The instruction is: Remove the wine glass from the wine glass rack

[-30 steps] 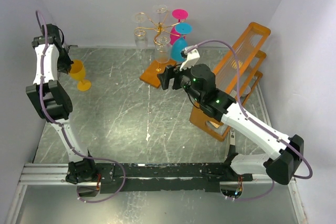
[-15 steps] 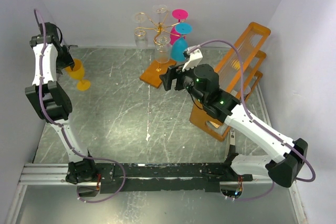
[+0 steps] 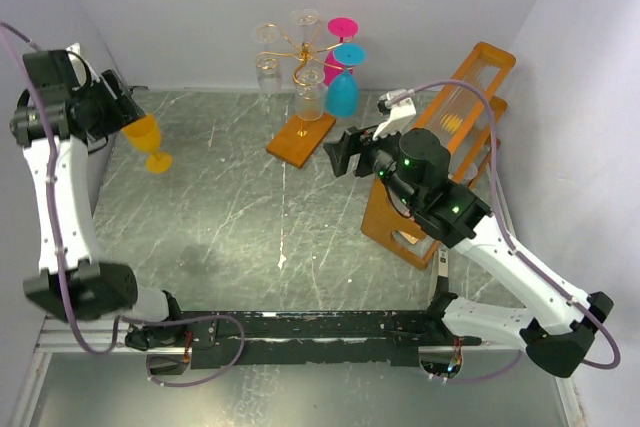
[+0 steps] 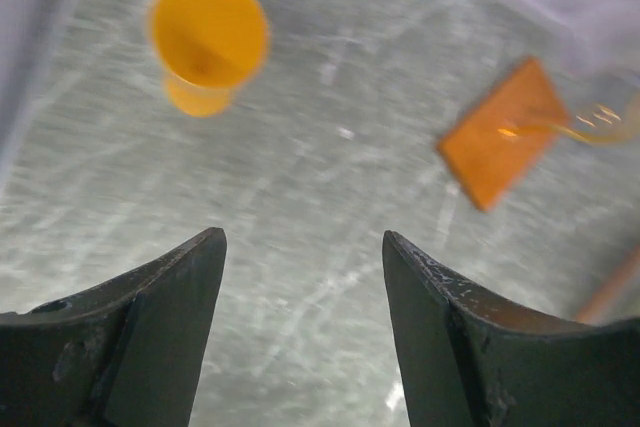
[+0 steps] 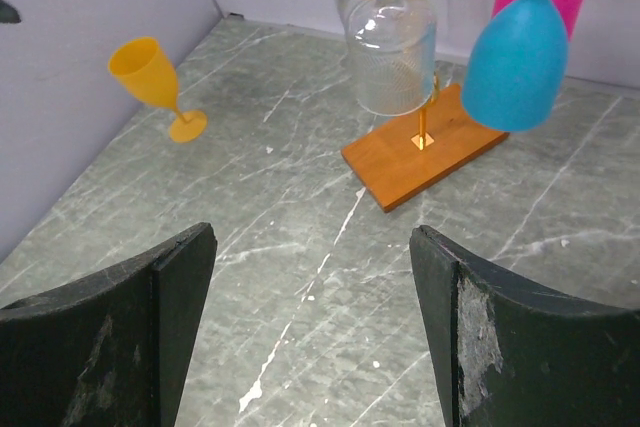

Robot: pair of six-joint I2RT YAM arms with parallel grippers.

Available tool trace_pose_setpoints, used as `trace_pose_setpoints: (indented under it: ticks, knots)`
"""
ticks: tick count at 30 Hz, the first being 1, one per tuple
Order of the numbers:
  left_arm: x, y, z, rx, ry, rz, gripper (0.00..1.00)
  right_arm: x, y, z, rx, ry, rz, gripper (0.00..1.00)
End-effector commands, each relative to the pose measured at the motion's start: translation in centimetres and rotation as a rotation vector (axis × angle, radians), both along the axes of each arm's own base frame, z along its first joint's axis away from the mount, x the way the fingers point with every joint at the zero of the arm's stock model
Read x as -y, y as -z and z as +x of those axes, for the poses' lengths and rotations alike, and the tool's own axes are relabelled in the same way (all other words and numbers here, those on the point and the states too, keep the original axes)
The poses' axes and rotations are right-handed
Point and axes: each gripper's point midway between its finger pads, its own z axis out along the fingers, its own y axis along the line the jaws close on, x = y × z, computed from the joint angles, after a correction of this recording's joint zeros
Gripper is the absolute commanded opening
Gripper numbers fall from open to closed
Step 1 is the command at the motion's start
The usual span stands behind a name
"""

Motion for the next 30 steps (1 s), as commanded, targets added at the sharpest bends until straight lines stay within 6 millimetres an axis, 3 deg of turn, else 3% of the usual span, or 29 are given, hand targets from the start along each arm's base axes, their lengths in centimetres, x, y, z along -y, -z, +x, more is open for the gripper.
trace_pose_setpoints:
  ticks: [1, 4, 7, 12, 17, 23, 30]
  knots:
    - [8.2, -2.4, -1.3, 0.165, 0.25, -0.305, 0.76, 2.1, -0.9, -0.3, 0.021, 0.064, -0.002, 0.79]
    - [13.0, -4.9, -2.5, 0.266, 0.392, -0.478, 0.78, 2.7, -1.6, -0.5, 0.03, 0.078, -0.001, 0.79]
    - [16.1, -6.5, -2.9, 0.314, 0.458, -0.561, 0.8, 3.4, -2.2, -0.8, 0.039, 0.09, -0.001, 0.79]
    - [19.9, -7.1, -1.1, 0.329, 0.531, -0.567, 0.84, 4.1, -2.9, -1.5, 0.052, 0.096, 0.022, 0.79]
    - [21.0, -8.0, 4.0, 0.307, 0.568, -0.496, 0.89, 4.9, -3.0, -1.8, 0.055, 0.116, 0.02, 0.79]
    - [22.6, -9.6, 9.6, 0.384, 0.568, -0.522, 0.86, 5.9, -3.5, -1.7, 0.071, 0.154, 0.007, 0.79]
    - [23.3, -9.7, 14.3, 0.426, 0.49, -0.511, 0.84, 6.6, -3.9, -1.8, 0.083, 0.182, 0.02, 0.79]
